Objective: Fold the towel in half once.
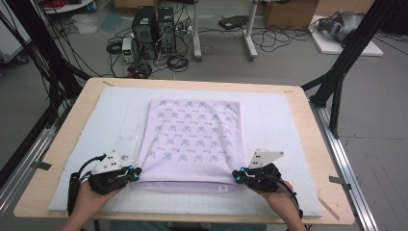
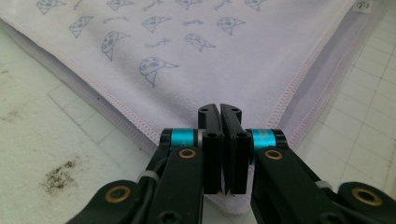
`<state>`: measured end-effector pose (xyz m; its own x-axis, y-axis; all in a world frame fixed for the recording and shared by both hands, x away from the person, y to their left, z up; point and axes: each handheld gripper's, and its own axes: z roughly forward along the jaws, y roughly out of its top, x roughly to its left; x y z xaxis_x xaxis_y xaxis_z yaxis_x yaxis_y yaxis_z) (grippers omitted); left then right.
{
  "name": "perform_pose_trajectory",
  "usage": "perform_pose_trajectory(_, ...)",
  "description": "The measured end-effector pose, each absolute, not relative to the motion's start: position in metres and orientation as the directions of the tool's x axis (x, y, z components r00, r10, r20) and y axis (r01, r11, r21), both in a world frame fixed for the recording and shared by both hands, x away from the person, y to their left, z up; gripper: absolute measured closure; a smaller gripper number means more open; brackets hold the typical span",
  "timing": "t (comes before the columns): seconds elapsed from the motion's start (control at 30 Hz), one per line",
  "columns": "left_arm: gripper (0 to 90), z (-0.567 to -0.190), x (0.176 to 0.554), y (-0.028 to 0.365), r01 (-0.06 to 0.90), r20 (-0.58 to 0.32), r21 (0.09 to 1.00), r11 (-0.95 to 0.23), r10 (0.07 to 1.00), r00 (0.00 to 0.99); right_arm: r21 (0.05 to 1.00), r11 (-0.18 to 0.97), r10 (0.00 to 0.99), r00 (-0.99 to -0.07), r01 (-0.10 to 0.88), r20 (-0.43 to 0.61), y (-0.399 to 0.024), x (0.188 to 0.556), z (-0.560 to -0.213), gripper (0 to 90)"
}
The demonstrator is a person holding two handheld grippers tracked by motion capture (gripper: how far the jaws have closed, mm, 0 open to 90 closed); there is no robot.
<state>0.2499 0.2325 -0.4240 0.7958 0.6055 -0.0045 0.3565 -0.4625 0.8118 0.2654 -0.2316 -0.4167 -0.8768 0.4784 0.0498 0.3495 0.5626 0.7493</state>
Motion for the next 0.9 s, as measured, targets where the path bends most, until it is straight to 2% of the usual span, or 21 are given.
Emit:
perform_pose_trajectory(0.17, 84.8, -0.426, 0.249, 0.233, 0.360, -0.006, 0.807, -0.469, 0.602, 0.798, 0.750, 0.557, 0.476, -0.877, 0.357, 0.063, -0.232, 0.263, -0.423, 84.7)
perform_pose_trajectory(0.37, 68.0, -0.424, 0.247, 0.237, 0.356, -0.010, 0.821, -0.447, 0.611, 0.791, 0.776, 0.511, 0.499, -0.863, 0.370, 0.083, -0.237, 0.263, -0.421, 68.7)
perform_pose_trajectory(0.57, 54.5, -0.423, 0.246, 0.237, 0.362, -0.013, 0.825, -0.434, 0.626, 0.780, 0.792, 0.481, 0.517, -0.851, 0.376, 0.090, -0.238, 0.268, -0.416, 61.5)
perform_pose_trajectory(0.73, 49.6, -0.421, 0.247, 0.240, 0.384, -0.021, 0.820, -0.425, 0.648, 0.761, 0.814, 0.456, 0.516, -0.852, 0.361, 0.089, -0.232, 0.278, -0.409, 55.5)
perform_pose_trajectory(0.9, 48.6, -0.419, 0.247, 0.239, 0.381, -0.017, 0.821, -0.426, 0.649, 0.760, 0.810, 0.477, 0.483, -0.872, 0.342, 0.084, -0.221, 0.279, -0.411, 51.6)
